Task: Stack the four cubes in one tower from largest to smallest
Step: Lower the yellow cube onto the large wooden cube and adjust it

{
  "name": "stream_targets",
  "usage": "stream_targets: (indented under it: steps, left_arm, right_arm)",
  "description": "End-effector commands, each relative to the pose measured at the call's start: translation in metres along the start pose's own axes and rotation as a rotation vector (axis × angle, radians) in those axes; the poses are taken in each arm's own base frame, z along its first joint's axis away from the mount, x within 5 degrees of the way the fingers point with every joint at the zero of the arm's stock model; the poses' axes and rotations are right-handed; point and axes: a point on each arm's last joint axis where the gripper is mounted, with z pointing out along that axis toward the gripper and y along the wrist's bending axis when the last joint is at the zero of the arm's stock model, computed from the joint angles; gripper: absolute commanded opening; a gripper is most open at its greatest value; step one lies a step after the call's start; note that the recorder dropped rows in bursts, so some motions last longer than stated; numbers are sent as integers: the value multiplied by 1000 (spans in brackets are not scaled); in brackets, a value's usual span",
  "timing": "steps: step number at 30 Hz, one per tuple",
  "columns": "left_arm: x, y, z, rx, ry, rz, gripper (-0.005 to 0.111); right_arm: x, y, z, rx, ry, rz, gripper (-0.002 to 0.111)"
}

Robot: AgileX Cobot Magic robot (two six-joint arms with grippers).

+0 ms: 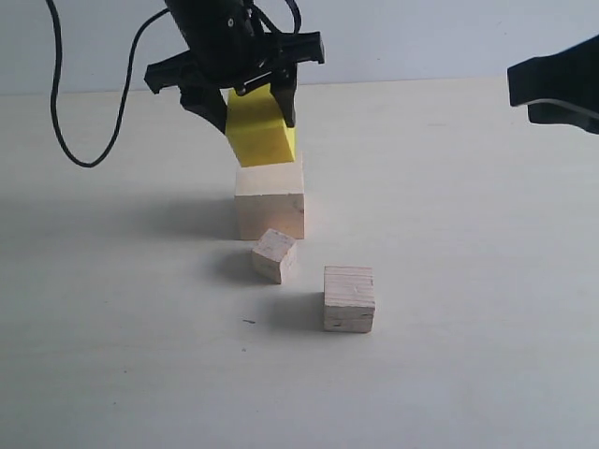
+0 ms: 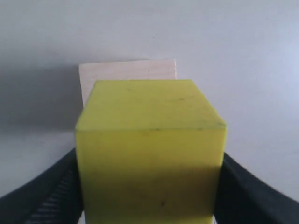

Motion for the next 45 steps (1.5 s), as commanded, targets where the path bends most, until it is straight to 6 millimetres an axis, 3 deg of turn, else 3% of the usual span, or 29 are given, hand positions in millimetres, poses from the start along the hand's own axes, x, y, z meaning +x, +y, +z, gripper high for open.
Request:
stream_targets:
  steps: [1, 15, 18, 21, 23, 45]
  left_arm:
    - [0, -1, 14, 1, 31, -32, 0]
    - [-1, 1, 20, -20, 35, -2, 2]
    - [-1, 1, 20, -20, 35, -2, 26]
    - [-1, 1, 20, -18, 36, -1, 60]
    - [-1, 1, 20, -15, 38, -3, 72]
    - [-1, 1, 20, -13, 38, 107, 71]
  right_arm:
    - [-2, 1, -2, -8, -20, -2, 0]
    - [-2, 1, -2, -6, -15, -2, 0]
    - [-2, 1, -2, -6, -15, -2, 0]
    - [-2, 1, -2, -8, -14, 0, 0]
    - [-2, 1, -2, -8, -14, 0, 0]
    - [-2, 1, -2, -8, -14, -8, 0]
